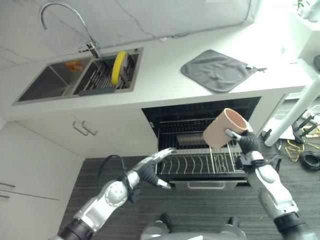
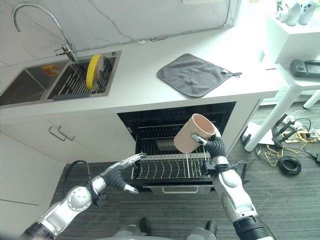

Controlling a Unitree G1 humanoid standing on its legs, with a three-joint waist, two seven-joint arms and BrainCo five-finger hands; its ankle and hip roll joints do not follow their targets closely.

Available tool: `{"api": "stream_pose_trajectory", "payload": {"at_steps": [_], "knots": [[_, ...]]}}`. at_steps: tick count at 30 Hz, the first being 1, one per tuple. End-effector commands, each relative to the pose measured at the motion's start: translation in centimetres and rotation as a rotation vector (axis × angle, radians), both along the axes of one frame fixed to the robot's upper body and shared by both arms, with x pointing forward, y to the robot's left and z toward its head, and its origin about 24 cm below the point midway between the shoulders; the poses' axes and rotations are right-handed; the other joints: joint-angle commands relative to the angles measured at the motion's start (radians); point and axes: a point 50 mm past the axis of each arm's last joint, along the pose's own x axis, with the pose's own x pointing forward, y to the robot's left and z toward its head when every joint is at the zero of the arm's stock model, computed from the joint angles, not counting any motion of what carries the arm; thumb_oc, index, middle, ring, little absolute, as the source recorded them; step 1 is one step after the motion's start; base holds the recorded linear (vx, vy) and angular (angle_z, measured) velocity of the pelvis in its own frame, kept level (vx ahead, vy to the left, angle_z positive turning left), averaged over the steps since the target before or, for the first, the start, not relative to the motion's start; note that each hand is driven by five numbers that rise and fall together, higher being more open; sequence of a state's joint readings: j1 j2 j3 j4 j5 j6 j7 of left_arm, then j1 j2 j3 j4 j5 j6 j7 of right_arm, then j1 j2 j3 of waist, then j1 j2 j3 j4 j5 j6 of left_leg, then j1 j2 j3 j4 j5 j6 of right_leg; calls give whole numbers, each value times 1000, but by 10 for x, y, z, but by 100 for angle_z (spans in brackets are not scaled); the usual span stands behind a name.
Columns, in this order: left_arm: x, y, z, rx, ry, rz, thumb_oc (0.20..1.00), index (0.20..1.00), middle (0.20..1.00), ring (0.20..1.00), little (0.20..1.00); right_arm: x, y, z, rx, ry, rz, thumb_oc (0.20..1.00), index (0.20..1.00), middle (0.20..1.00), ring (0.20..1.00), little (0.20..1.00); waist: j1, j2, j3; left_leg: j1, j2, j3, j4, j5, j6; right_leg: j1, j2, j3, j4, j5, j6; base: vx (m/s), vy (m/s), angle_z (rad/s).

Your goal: Place the dishes in the dishwasher.

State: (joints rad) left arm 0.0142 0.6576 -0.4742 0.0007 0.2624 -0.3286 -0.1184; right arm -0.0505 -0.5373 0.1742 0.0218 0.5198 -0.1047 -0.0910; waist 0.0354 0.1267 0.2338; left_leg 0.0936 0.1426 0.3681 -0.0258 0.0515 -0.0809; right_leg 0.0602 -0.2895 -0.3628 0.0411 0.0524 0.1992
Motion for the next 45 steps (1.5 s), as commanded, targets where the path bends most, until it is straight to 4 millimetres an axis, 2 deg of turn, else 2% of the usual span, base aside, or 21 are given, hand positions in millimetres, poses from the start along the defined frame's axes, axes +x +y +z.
{"api": "stream_pose_trajectory", "payload": {"at_steps": [1, 8, 17, 22, 24, 32, 38, 45], "knots": [[14, -4, 32, 64, -171, -73, 1000, 1000, 1000, 1000, 1000, 23, 9, 53, -55, -216, 43, 200, 200, 200, 200, 200, 20, -67, 48, -77, 80, -32, 152, -88, -10, -40, -88, -21, 69, -43, 32, -158, -73, 7], [38, -7, 58, 207, -266, -147, 1000, 1000, 1000, 1000, 1000, 57, -20, 91, -239, -249, -106, 200, 200, 200, 200, 200, 38, -68, 153, -149, 79, -57, 171, -81, -13, -99, -110, -13, 89, -37, 44, -123, -44, 8], [52, -15, 81, 221, -339, -172, 1000, 1000, 1000, 1000, 1000, 72, -40, 112, -322, -244, -189, 200, 200, 200, 200, 200, 55, -73, 226, -218, 92, -79, 227, -85, -19, -157, -122, -6, 126, -39, 46, -42, -23, -1], [65, -19, 103, 269, -387, -217, 1000, 1000, 1000, 1000, 1000, 97, -58, 142, -359, -270, -336, 200, 200, 200, 200, 200, 92, -66, 285, -286, 95, -101, 249, -78, -25, -214, -124, -11, 155, -42, 48, -109, -74, 1], [68, -20, 107, 273, -393, -225, 1000, 1000, 1000, 1000, 1000, 103, -58, 149, -373, -269, -356, 200, 200, 200, 200, 200, 100, -62, 286, -301, 91, -103, 246, -75, -25, -230, -122, -11, 157, -42, 47, -52, -7, -2], [75, -26, 123, 271, -425, -248, 1000, 1000, 1000, 1000, 1000, 121, -67, 146, -410, -171, -433, 200, 200, 200, 200, 200, 121, -45, 286, -352, 87, -96, 231, -59, -28, -290, -126, -19, 164, -34, 48, -18, 2, -1], [74, -28, 129, 273, -439, -274, 1000, 1000, 1000, 1000, 1000, 129, -70, 138, -340, -96, -498, 200, 200, 200, 200, 200, 143, -30, 286, -385, 79, -101, 212, -49, -30, -330, -128, -23, 165, -28, 51, -29, -9, 0], [73, -31, 131, 262, -461, -271, 1000, 1000, 1000, 1000, 1000, 131, -59, 113, -319, -22, -491, 200, 200, 200, 200, 200, 143, -20, 286, -397, 77, -91, 201, -47, -31, -358, -134, -19, 172, -29, 54, -5, 2, 0]]}}
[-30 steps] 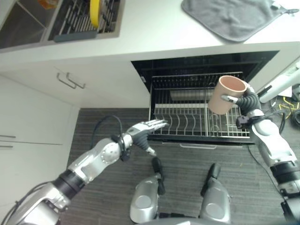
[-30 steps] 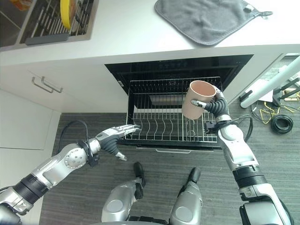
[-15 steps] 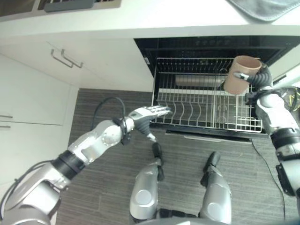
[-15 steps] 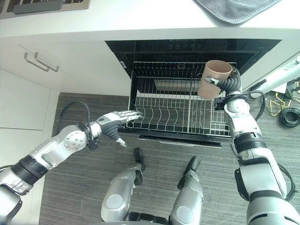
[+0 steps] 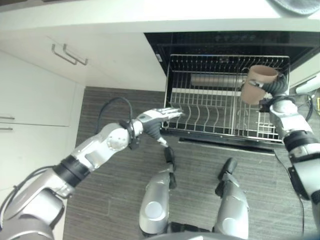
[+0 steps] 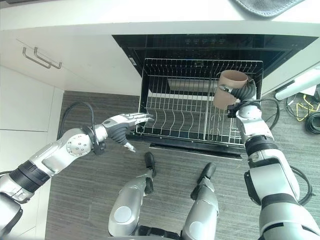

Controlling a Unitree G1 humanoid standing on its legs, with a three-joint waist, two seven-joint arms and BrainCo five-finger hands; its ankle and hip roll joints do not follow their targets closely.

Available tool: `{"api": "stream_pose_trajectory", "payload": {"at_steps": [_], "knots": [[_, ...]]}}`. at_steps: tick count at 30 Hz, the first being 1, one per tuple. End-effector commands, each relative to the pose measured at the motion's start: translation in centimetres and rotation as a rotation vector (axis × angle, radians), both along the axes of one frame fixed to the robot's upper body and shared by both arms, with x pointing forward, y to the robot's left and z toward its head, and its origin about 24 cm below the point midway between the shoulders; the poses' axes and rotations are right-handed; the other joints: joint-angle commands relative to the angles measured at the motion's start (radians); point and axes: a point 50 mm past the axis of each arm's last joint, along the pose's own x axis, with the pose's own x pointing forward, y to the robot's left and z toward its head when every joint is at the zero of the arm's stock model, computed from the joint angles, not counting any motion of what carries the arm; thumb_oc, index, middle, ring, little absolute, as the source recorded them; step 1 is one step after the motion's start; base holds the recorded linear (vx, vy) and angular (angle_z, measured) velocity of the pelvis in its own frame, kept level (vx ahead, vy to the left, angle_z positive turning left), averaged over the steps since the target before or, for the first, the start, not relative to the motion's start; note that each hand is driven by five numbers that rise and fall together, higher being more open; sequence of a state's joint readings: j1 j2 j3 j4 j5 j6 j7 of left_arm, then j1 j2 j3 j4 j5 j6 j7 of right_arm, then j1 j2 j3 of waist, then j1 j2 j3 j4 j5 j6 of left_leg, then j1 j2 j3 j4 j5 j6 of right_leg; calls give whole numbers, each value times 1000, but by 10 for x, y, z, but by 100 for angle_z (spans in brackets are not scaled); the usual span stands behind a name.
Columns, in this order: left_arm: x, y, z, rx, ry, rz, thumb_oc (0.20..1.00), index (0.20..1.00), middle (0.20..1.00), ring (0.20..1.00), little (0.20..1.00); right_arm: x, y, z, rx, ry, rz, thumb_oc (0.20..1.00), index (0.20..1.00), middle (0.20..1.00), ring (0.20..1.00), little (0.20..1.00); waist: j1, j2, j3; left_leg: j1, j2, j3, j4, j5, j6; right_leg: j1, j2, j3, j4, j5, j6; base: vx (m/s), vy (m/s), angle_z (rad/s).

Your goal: Place the dishes in the dishwasher.

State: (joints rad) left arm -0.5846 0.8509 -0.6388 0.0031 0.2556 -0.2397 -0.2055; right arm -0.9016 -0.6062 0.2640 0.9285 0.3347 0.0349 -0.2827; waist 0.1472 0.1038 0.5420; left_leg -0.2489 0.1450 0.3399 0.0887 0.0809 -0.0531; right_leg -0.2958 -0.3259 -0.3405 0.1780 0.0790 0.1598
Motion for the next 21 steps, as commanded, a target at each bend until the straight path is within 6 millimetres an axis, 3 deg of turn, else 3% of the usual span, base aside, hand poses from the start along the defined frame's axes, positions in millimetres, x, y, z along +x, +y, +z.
{"api": "stream_pose_trajectory", "payload": {"at_steps": [1, 5, 7, 13, 14, 15, 20, 21], "knots": [[-10, -13, 17, -30, -68, -97, 1000, 1000, 1000, 1000, 1000, 4, 3, 21, 7, -70, -8, 200, 200, 200, 200, 200, 31, 4, -22, -57, 75, -63, 86, -76, -59, -6, -98, -40, 35, -55, 94, 0, 0, 0], [-9, -16, 16, -34, -77, -96, 1000, 1000, 1000, 1000, 1000, 4, 12, 4, 41, -31, 8, 200, 200, 200, 200, 200, 29, 6, -22, -64, 73, -62, 84, -75, -60, -18, -98, -39, 37, -53, 92, 0, 0, 0], [-7, -19, 15, -40, -96, -79, 1000, 1000, 1000, 1000, 1000, 5, 27, -9, 51, -10, 36, 200, 200, 200, 200, 200, 26, 8, -22, -63, 71, -60, 78, -73, -60, -22, -96, -36, 36, -51, 92, 0, 0, 0], [-3, -23, 22, -36, -117, -84, 1000, 1000, 1000, 1000, 1000, 5, 39, -19, 38, 24, 38, 200, 200, 200, 200, 200, 21, 9, -22, -65, 70, -52, 76, -72, -61, -29, -100, -34, 33, -43, 90, 0, 0, 0], [-3, -22, 23, -38, -114, -81, 1000, 1000, 1000, 1000, 1000, 4, 37, -22, 38, 38, 14, 699, 699, 699, 699, 699, 20, 9, -22, -63, 69, -52, 75, -72, -62, -28, -100, -34, 33, -42, 91, 0, 0, 0], [-3, -22, 23, -39, -115, -78, 1000, 1000, 1000, 1000, 1000, 4, 35, -22, 35, 40, -16, 1000, 1000, 1000, 1000, 1000, 20, 9, -22, -65, 68, -50, 73, -68, -60, -30, -102, -36, 30, -36, 90, 0, 0, 0], [-3, -20, 18, -56, -99, -58, 1000, 1000, 1000, 1000, 1000, -2, 24, -31, 37, 43, -158, 1000, 1000, 1000, 1000, 1000, 20, 14, -22, -55, 69, -42, 70, -71, -62, -25, -105, -39, 30, -35, 92, 1, 4, -2], [-2, -19, 17, -69, -102, -44, 1000, 1000, 1000, 1000, 1000, -4, 20, -32, 108, 33, -218, 1000, 1000, 1000, 1000, 1000, 19, 16, -22, -51, 69, -39, 67, -69, -62, -23, -105, -40, 28, -33, 93, 3, 17, -3]]}}
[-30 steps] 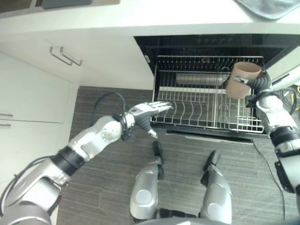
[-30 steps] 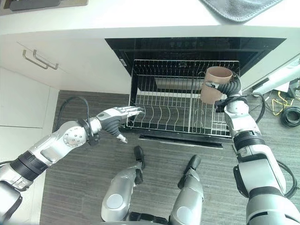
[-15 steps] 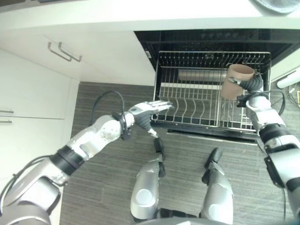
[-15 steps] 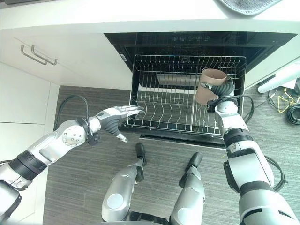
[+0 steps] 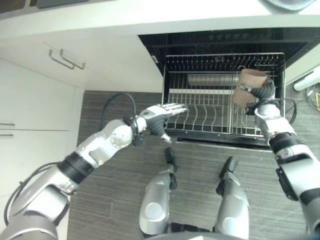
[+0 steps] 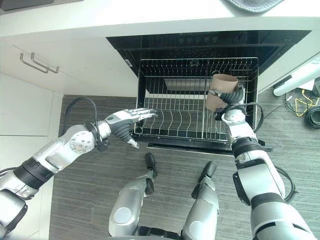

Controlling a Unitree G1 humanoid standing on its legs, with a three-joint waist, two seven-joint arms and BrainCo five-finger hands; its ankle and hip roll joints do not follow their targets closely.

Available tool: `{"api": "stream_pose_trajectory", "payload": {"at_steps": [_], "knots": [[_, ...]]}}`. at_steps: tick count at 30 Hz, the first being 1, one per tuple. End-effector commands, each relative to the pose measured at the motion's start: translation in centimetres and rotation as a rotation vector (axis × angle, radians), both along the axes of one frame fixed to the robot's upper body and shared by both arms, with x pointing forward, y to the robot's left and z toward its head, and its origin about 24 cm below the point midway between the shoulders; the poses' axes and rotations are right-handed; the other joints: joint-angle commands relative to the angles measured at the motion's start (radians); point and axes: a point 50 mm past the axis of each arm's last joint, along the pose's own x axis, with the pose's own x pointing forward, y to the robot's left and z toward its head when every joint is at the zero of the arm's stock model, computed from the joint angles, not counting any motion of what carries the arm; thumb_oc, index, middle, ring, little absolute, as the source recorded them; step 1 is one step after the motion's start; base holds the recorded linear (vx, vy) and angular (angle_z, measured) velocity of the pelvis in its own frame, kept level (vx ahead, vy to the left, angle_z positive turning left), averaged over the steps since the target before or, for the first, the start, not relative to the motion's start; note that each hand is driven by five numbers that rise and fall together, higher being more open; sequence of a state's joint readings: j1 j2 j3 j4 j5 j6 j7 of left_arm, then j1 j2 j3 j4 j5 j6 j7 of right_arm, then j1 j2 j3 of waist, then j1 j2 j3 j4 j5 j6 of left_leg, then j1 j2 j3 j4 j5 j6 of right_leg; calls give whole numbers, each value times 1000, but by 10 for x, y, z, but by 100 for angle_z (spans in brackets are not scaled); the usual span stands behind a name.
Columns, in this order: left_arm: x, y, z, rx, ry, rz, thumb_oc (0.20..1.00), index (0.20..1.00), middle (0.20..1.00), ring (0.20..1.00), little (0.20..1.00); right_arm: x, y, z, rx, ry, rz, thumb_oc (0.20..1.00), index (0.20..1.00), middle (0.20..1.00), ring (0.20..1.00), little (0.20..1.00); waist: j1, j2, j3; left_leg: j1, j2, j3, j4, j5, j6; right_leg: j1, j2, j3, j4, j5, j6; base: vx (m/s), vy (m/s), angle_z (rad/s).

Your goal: Place the dishes in the dishwasher.

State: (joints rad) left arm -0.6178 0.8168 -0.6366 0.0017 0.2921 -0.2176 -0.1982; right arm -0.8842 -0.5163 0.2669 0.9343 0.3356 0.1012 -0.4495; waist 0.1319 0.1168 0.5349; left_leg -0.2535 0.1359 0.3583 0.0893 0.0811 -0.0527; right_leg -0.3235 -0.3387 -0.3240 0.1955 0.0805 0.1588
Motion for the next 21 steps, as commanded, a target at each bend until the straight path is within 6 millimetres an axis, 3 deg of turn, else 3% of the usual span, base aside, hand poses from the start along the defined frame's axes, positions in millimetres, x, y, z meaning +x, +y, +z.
{"api": "stream_pose_trajectory", "payload": {"at_steps": [1, 11, 16, 21], "knots": [[-6, -10, 9, -75, -59, -35, 1000, 1000, 1000, 1000, 1000, -5, 0, -9, 95, -27, -130, 1000, 1000, 1000, 1000, 1000, 34, 5, -15, -46, 77, -58, 66, -70, -62, 5, -91, -54, 11, -36, 95, 0, 0, 0], [-1, -6, 12, -82, -61, 0, 1000, 1000, 1000, 1000, 1000, -7, -7, 17, -13, -167, -312, 1000, 1000, 1000, 1000, 1000, 29, 16, -15, -22, 74, -38, 54, -66, -62, 19, -98, -57, 15, -34, 96, 1, 10, -2], [-5, -3, 0, -77, -33, 7, 1000, 1000, 1000, 1000, 1000, -12, -12, 23, 45, -271, -374, 1000, 1000, 1000, 1000, 1000, 29, 18, -15, 1, 69, -42, 46, -70, -57, 41, -96, -56, 14, -37, 95, 0, 0, 0], [-9, -3, -7, -90, -16, 14, 1000, 1000, 1000, 1000, 1000, -11, -2, 27, 146, -308, -299, 1000, 1000, 1000, 1000, 1000, 29, 18, -15, 25, 65, -47, 38, -67, -52, 65, -98, -63, 15, -37, 91, 0, 0, 0]]}}
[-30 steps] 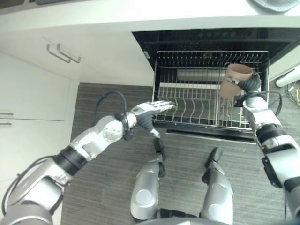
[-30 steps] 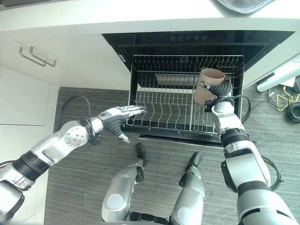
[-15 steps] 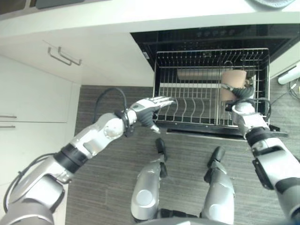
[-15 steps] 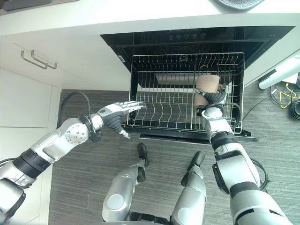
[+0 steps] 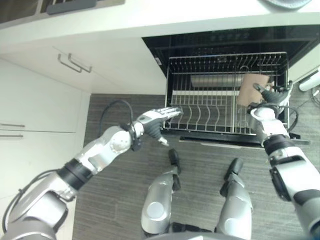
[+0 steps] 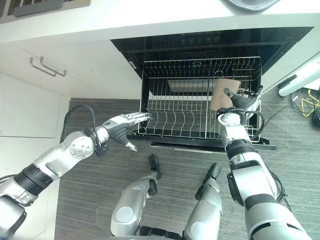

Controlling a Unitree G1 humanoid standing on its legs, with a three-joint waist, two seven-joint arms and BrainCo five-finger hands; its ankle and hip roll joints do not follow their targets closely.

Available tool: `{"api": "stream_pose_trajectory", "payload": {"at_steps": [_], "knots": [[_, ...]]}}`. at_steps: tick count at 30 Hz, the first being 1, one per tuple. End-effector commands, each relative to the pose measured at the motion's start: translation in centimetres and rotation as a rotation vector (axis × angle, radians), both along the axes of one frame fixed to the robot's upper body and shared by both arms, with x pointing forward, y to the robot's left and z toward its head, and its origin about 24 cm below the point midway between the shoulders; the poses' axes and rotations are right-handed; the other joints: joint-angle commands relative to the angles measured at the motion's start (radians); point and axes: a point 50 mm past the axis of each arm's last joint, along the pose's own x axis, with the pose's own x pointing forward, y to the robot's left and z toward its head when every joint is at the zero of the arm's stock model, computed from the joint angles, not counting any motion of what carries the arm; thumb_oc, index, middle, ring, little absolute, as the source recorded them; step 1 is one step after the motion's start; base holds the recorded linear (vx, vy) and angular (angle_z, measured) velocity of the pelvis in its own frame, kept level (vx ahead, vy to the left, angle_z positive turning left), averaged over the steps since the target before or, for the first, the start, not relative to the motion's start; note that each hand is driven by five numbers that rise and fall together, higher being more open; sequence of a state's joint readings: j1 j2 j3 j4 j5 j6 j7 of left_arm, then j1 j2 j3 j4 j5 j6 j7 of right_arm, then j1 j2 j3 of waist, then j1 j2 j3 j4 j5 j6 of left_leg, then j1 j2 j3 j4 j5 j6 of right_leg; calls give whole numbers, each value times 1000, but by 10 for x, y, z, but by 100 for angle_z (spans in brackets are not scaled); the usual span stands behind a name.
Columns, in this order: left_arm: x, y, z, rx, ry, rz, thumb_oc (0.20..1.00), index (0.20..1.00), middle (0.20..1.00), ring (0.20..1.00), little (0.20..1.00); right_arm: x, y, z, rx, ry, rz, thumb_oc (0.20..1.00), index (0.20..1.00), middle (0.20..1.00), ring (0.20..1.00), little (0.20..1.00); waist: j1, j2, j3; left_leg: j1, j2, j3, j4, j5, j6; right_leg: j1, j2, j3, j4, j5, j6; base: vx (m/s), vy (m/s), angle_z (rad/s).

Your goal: Place the dishes in the dishwasher.

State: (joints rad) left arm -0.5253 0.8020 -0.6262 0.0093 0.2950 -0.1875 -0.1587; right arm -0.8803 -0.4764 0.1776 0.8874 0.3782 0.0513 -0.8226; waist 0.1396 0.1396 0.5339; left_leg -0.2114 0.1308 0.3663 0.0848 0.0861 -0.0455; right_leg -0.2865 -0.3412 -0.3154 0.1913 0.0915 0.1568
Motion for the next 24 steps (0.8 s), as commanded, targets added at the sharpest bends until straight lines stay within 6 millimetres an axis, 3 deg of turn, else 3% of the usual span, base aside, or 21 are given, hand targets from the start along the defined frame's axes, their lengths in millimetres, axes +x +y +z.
{"api": "stream_pose_trajectory", "payload": {"at_steps": [1, 7, 15, 18, 19, 24], "knots": [[-3, -11, 18, -53, -87, -53, 1000, 1000, 1000, 1000, 1000, -2, 3, 13, 35, -124, 45, 1000, 1000, 1000, 1000, 1000, 21, -5, -14, -17, 70, -55, 43, -72, -59, 28, -96, -72, 19, -48, 93, 0, 0, 0], [-7, -8, 13, -51, -83, -28, 1000, 1000, 1000, 1000, 1000, -4, 33, -3, 133, -33, 280, 1000, 1000, 1000, 1000, 1000, 1, -16, -14, 4, 76, -51, 5, -54, -63, 36, -85, -68, 11, -51, 93, 0, 0, 0], [-7, -8, 5, -61, -80, 8, 1000, 1000, 1000, 1000, 1000, -9, 53, 1, 172, -120, 369, 1000, 1000, 1000, 1000, 1000, -14, -23, -14, 2, 75, -54, 22, -62, -56, 30, -83, -59, 30, -59, 86, 0, 0, 0], [-9, -5, -2, -92, -77, 51, 1000, 1000, 1000, 1000, 1000, -19, 72, 2, 240, -212, 511, 1000, 1000, 1000, 1000, 1000, -27, -29, -14, 29, 74, -49, 23, -66, -52, 56, -79, -58, 32, -65, 81, 5, 46, 0], [-15, 1, -11, -157, -101, 113, 1000, 1000, 1000, 1000, 1000, -40, 84, -3, 256, -298, 673, 1000, 1000, 1000, 1000, 1000, -46, -38, -14, 77, 75, -40, 11, -69, -51, 100, -76, -60, 29, -73, 80, 9, 52, -4], [-32, 23, -22, -288, -170, 243, 1000, 1000, 1000, 1000, 1000, -85, 89, -28, 240, -306, 907, 1000, 1000, 1000, 1000, 1000, -79, -54, -63, 146, 78, -15, -31, -64, -46, 163, -62, -65, 2, -79, 81, 59, 47, -4]]}}
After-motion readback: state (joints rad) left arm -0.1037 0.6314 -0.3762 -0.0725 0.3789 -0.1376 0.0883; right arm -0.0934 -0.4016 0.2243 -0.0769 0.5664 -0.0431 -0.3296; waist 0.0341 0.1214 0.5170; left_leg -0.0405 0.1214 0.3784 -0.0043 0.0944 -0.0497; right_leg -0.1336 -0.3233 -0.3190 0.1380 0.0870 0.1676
